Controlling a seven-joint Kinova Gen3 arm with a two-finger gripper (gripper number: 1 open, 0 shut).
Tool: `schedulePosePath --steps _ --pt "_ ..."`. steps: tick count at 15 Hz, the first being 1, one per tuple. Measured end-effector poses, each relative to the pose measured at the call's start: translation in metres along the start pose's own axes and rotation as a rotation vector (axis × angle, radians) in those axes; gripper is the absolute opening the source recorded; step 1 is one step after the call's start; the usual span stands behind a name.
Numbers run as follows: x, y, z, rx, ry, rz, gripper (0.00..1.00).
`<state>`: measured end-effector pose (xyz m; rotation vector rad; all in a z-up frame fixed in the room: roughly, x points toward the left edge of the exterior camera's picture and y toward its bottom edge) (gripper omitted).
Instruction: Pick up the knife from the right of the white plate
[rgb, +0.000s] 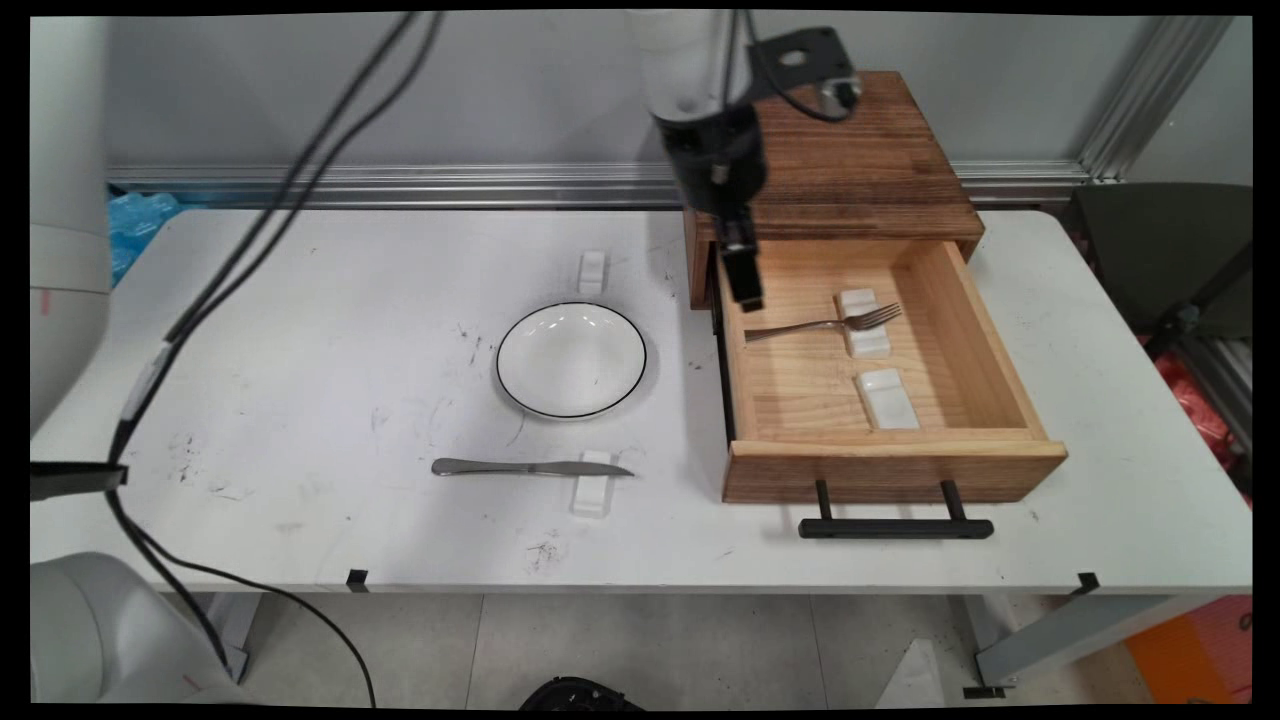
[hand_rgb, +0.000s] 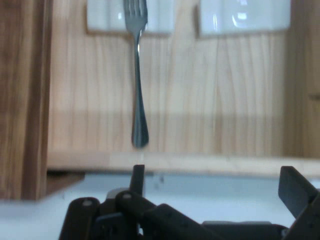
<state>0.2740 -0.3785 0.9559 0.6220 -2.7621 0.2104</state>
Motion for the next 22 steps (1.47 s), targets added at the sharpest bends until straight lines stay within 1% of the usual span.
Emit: schedulePosePath --steps 4,8,10,14,18,20,22 --pt "-0.032 0.003 -0.027 -0.003 -0.016 -0.007 1.00" --pt "-0.077 0.008 -0.058 -0.009 -0.041 -0.028 1.00" --pt "-0.094 0.010 -0.068 -0.013 -0.050 -0.036 1.00" --pt "-0.138 0.013 -0.092 -0.027 -0.076 -0.048 1.00" --pt "-0.167 0.015 -0.105 -0.041 -0.094 -0.048 1.00" --pt "-0.186 0.017 -0.112 -0.048 -0.102 -0.048 1.00" --pt "-0.200 0.019 -0.116 -0.056 -0.104 -0.052 1.00"
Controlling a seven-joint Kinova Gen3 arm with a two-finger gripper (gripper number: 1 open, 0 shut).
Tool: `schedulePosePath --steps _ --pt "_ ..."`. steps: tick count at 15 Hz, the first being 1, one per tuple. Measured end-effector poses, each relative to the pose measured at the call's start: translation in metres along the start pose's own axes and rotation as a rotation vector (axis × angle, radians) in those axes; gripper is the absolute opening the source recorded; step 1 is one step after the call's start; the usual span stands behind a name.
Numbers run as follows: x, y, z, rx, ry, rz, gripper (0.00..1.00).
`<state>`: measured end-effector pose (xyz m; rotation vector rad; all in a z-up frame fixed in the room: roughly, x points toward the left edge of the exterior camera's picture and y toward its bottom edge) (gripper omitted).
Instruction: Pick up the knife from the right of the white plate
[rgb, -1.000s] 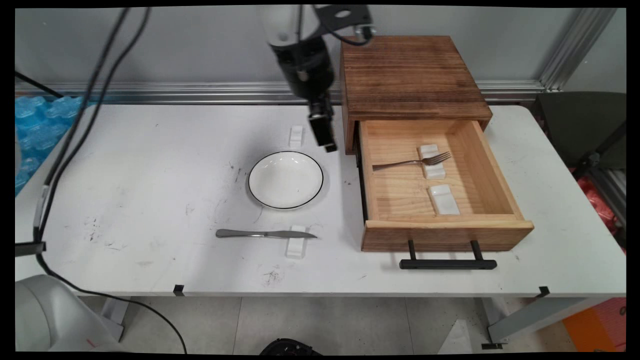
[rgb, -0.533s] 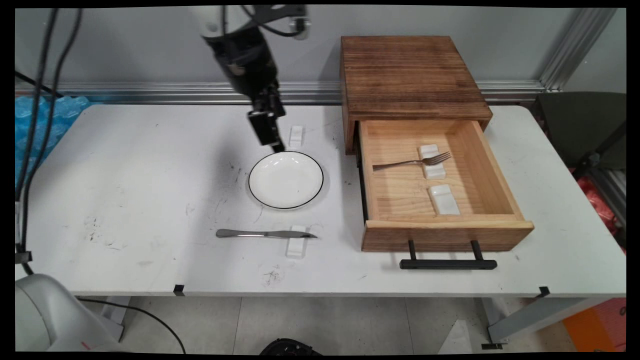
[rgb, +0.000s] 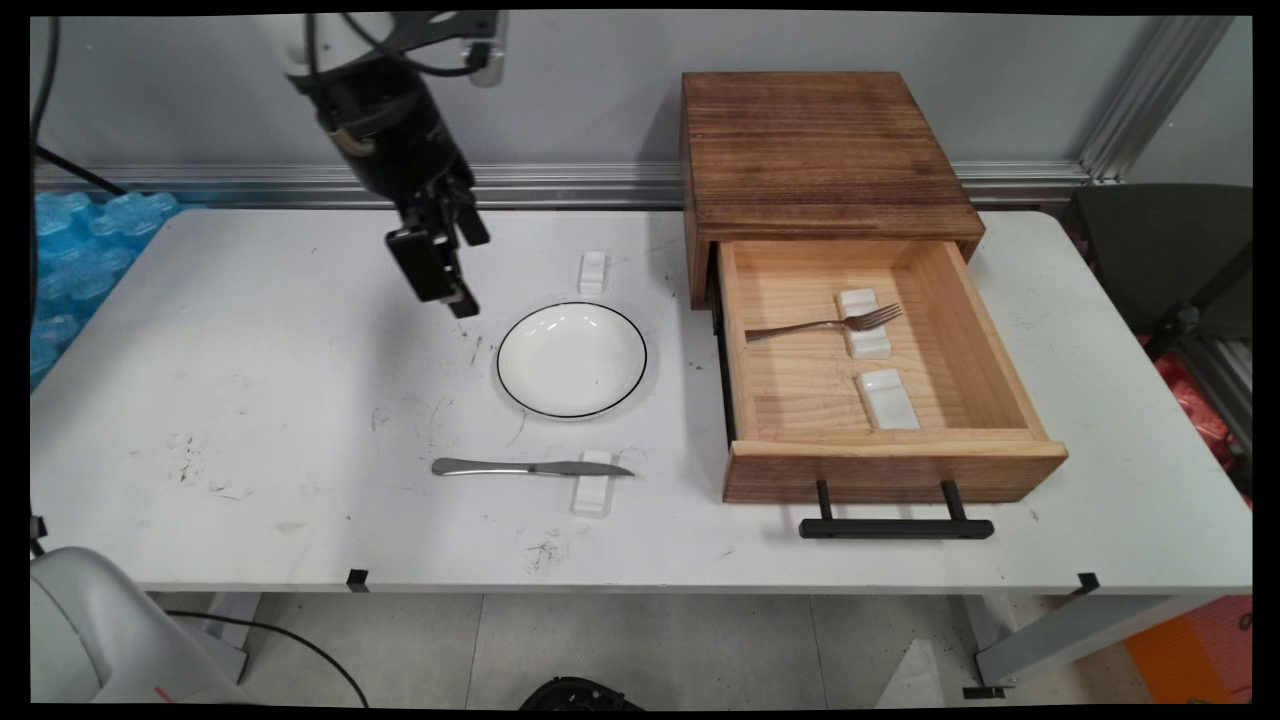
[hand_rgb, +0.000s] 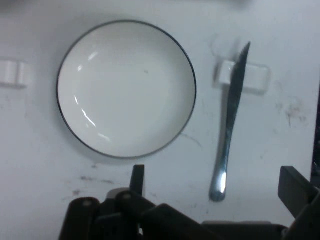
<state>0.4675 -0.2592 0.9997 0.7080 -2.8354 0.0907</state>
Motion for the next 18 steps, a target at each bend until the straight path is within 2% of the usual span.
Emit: schedulePosePath --steps 7,18 --pt "-0.040 0.009 0.011 -0.033 0.011 0.007 1.00" --pt "-0.072 0.031 0.089 -0.045 0.037 0.082 1.00"
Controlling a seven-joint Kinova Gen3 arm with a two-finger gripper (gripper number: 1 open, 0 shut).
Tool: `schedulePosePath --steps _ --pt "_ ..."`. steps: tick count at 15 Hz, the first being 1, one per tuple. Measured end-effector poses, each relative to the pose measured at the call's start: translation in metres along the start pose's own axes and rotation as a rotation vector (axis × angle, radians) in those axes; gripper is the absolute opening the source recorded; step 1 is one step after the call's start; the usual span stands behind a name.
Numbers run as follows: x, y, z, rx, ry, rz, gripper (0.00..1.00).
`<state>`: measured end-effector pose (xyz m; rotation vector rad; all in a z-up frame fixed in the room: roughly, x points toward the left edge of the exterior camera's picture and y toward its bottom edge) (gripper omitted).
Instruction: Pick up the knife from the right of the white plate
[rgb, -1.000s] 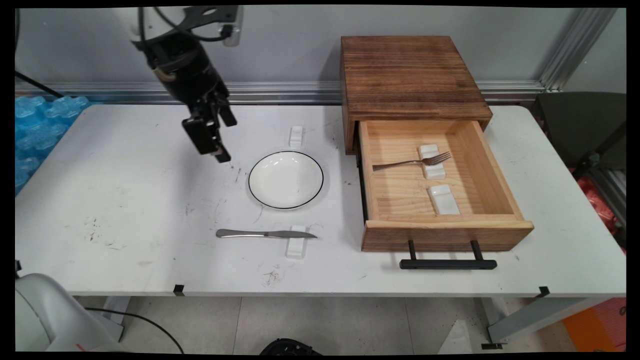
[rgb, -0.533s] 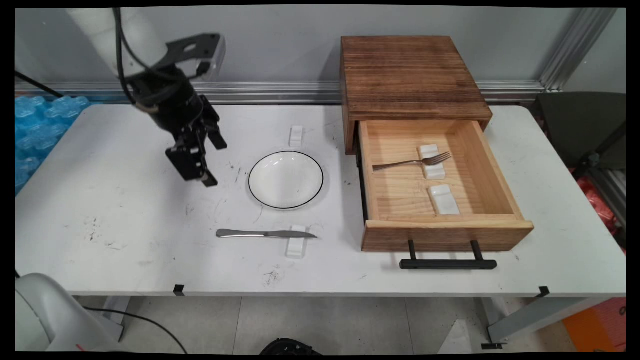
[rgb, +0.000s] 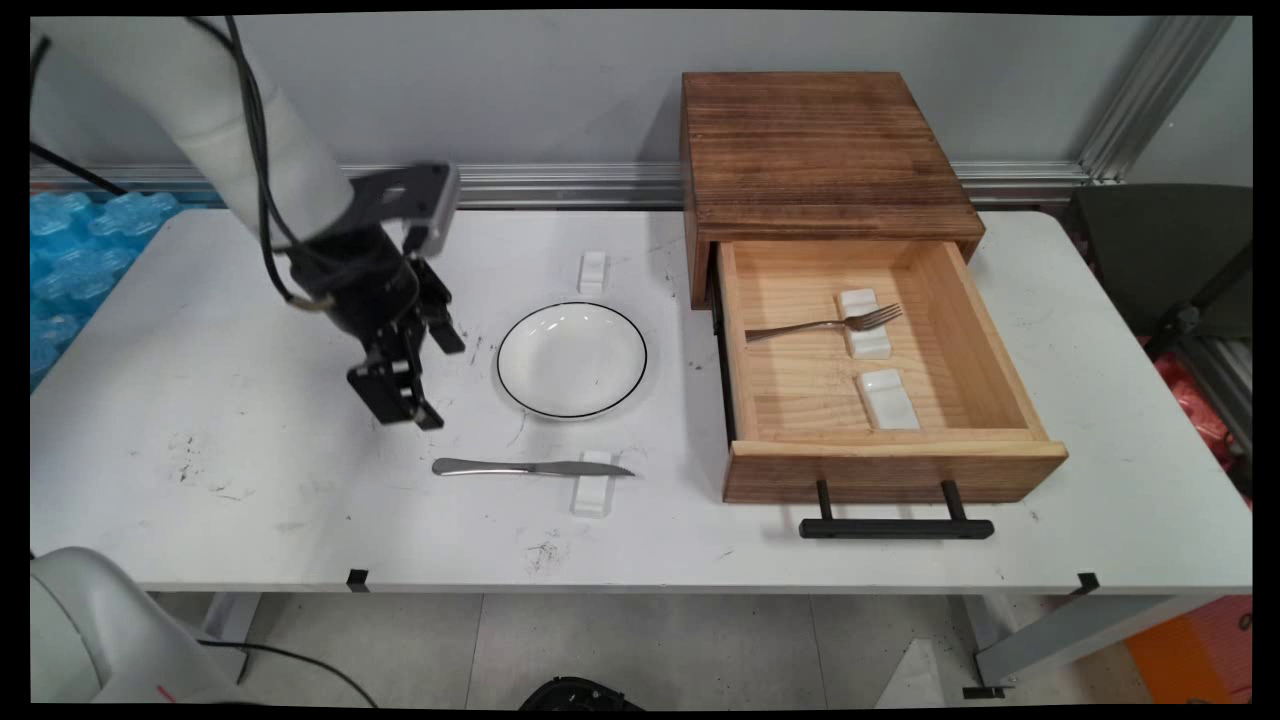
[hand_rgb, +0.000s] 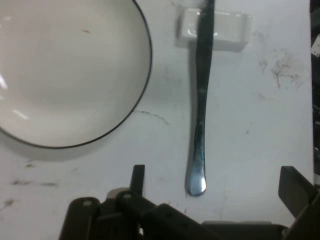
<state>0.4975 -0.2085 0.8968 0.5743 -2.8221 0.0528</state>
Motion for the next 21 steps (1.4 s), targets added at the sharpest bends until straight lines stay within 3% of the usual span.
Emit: schedulePosePath --steps 9,21 --pt "-0.009 0.008 0.079 0.009 0.017 0.032 1.00" --pt "0.002 0.003 0.131 0.008 0.060 0.024 1.00"
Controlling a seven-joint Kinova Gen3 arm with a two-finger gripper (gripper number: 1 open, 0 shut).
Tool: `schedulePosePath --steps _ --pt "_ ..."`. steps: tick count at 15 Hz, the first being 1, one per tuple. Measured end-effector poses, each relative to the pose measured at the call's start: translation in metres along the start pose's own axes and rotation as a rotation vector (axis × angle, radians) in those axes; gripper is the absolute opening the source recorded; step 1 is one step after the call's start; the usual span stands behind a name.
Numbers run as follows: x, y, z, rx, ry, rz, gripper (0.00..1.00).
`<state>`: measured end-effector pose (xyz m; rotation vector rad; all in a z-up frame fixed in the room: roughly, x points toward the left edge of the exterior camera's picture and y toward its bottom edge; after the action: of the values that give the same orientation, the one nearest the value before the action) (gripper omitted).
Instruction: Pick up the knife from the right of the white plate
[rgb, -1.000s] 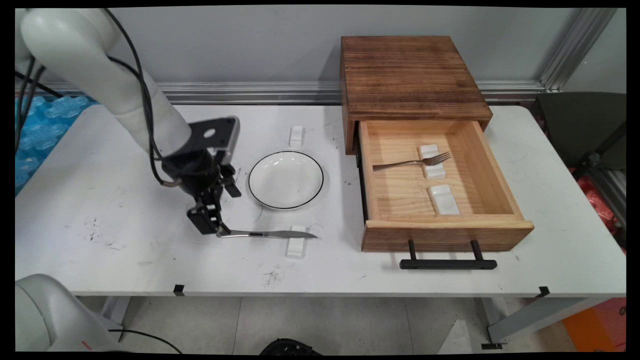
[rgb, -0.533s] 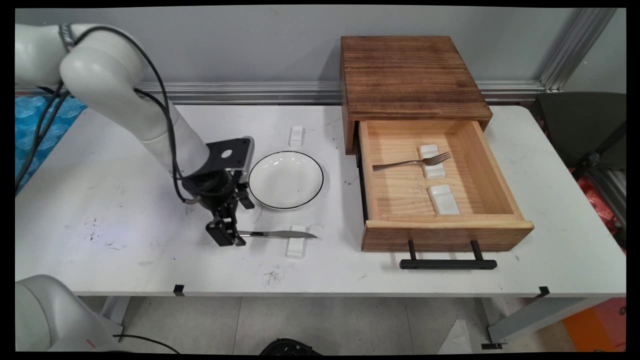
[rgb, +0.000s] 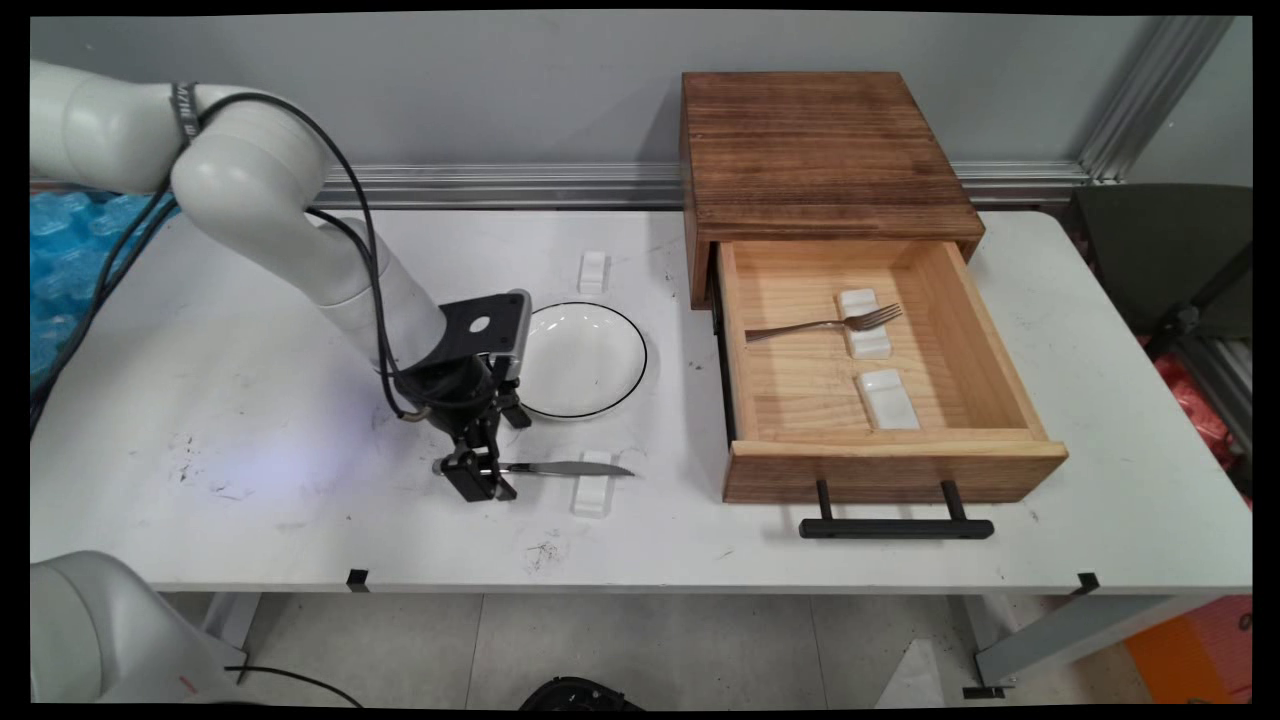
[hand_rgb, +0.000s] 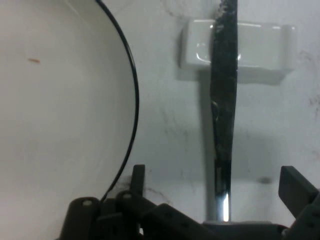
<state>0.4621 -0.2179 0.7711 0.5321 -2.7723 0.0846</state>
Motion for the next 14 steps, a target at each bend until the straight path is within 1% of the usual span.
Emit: schedulePosePath --steps 6,14 --pt "0.0044 -0.0023 0.0077 -0.016 0.014 -0.005 1.00" --pt "0.0034 -0.0055 0.0067 -0.030 0.012 -0.001 1.00"
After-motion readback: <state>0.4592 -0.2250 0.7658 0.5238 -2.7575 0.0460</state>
